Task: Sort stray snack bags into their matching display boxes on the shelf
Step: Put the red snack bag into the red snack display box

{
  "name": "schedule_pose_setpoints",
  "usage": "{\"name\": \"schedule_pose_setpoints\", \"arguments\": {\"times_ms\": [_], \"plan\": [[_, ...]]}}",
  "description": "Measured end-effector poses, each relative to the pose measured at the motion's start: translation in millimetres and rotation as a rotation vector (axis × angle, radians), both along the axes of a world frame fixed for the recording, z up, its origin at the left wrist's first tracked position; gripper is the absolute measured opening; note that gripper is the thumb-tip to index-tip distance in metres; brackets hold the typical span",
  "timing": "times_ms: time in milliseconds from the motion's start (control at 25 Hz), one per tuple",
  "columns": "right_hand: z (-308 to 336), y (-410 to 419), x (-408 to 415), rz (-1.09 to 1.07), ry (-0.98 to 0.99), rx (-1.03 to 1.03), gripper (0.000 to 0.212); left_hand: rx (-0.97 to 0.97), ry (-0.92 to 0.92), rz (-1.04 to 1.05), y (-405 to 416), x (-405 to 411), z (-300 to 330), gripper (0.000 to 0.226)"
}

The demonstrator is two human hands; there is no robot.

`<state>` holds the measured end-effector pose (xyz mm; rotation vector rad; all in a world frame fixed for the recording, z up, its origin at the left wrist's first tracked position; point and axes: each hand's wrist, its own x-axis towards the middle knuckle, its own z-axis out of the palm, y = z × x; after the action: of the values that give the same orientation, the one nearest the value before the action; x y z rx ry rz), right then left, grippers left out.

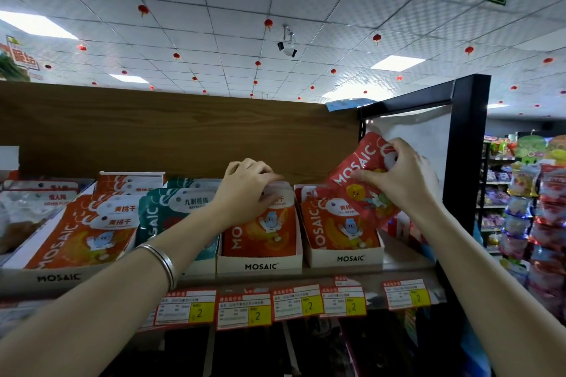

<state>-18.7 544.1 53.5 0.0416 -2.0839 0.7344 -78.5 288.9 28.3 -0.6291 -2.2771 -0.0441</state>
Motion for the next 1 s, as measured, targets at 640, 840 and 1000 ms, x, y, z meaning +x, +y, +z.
{"name": "schedule_pose_setpoints", "arguments": {"times_ms": [640, 840, 1000], "plan": [[-7, 23, 7, -0.085, 0.04, -0.008, 0.088, 0.071, -0.171, -0.063, 64, 0, -12, 0.064], [-5, 25, 12, -0.135, 0.034, 0.028, 0.079, 0.247, -0.363, -0.228, 67, 0, -9, 0.044], [-5, 29, 15, -0.188, 0.03, 0.07, 0.075, 0.59, -0.412, -0.393, 73, 3, -8, 0.034]]}}
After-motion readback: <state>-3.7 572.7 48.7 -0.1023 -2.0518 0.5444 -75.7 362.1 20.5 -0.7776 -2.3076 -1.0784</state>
